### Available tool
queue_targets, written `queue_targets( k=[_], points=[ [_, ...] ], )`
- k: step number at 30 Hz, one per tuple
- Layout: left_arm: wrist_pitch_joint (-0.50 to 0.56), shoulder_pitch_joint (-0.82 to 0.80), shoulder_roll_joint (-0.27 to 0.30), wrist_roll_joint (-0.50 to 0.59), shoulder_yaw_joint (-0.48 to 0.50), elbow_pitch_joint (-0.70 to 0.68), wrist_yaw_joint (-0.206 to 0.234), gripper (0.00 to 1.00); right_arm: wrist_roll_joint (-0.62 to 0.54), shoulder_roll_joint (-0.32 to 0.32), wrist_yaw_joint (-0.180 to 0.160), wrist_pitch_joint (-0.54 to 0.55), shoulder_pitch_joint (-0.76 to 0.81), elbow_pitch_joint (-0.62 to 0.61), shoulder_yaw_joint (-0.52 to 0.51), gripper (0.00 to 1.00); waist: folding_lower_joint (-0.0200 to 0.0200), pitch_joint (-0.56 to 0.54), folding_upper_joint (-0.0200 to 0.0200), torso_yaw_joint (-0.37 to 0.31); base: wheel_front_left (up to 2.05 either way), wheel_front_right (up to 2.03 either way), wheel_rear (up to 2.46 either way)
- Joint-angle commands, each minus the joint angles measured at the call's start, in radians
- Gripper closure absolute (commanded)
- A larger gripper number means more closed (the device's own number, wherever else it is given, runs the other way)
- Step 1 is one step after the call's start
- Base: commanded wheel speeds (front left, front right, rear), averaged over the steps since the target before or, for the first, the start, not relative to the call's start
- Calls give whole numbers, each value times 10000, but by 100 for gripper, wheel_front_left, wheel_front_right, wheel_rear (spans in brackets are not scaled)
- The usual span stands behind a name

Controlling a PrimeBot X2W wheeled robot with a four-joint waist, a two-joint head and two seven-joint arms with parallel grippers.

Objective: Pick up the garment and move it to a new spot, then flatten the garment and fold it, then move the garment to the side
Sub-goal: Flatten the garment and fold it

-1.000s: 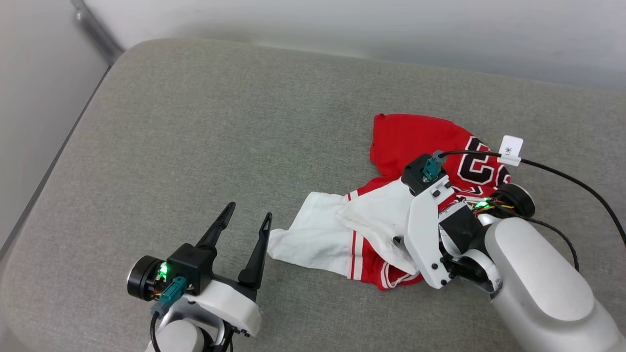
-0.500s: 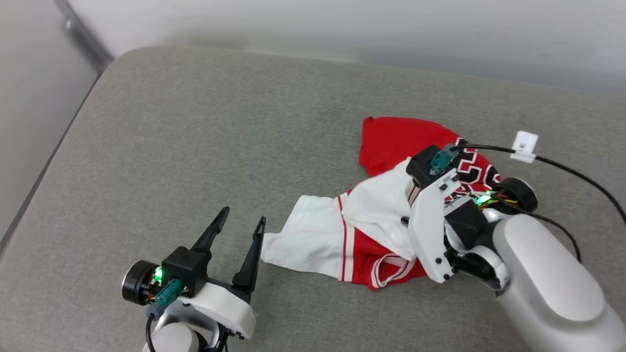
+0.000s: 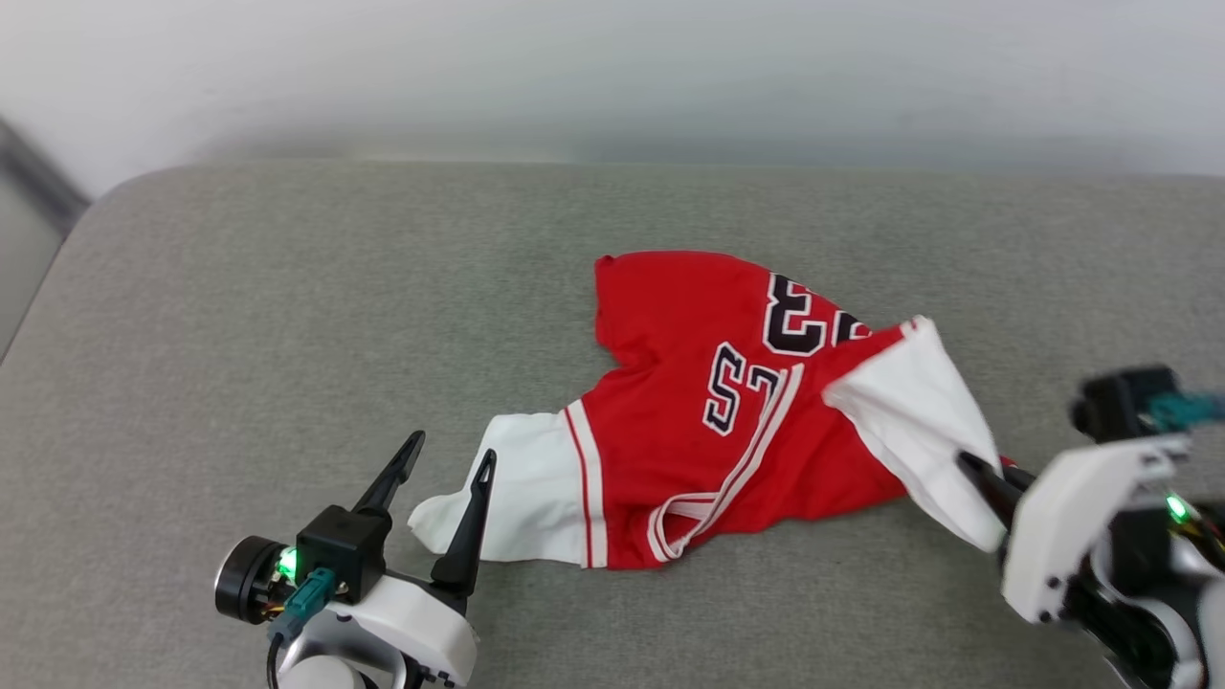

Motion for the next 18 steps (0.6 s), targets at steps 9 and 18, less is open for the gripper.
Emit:
queue_targets(
  k=[9, 18],
  points=[
    [135, 107, 167, -129, 21, -39, 78, 0, -348, 1014, -3, -822, 1576, 331, -2389, 100, 0, 49, 0, -851, 0, 0, 0],
    [187, -96, 177, -150, -56, 15, 113, 0, -2151, 311, -3, -1423, 1486, 2165, -3620, 0, 0, 67, 0, -984, 0, 0, 0]
  ],
)
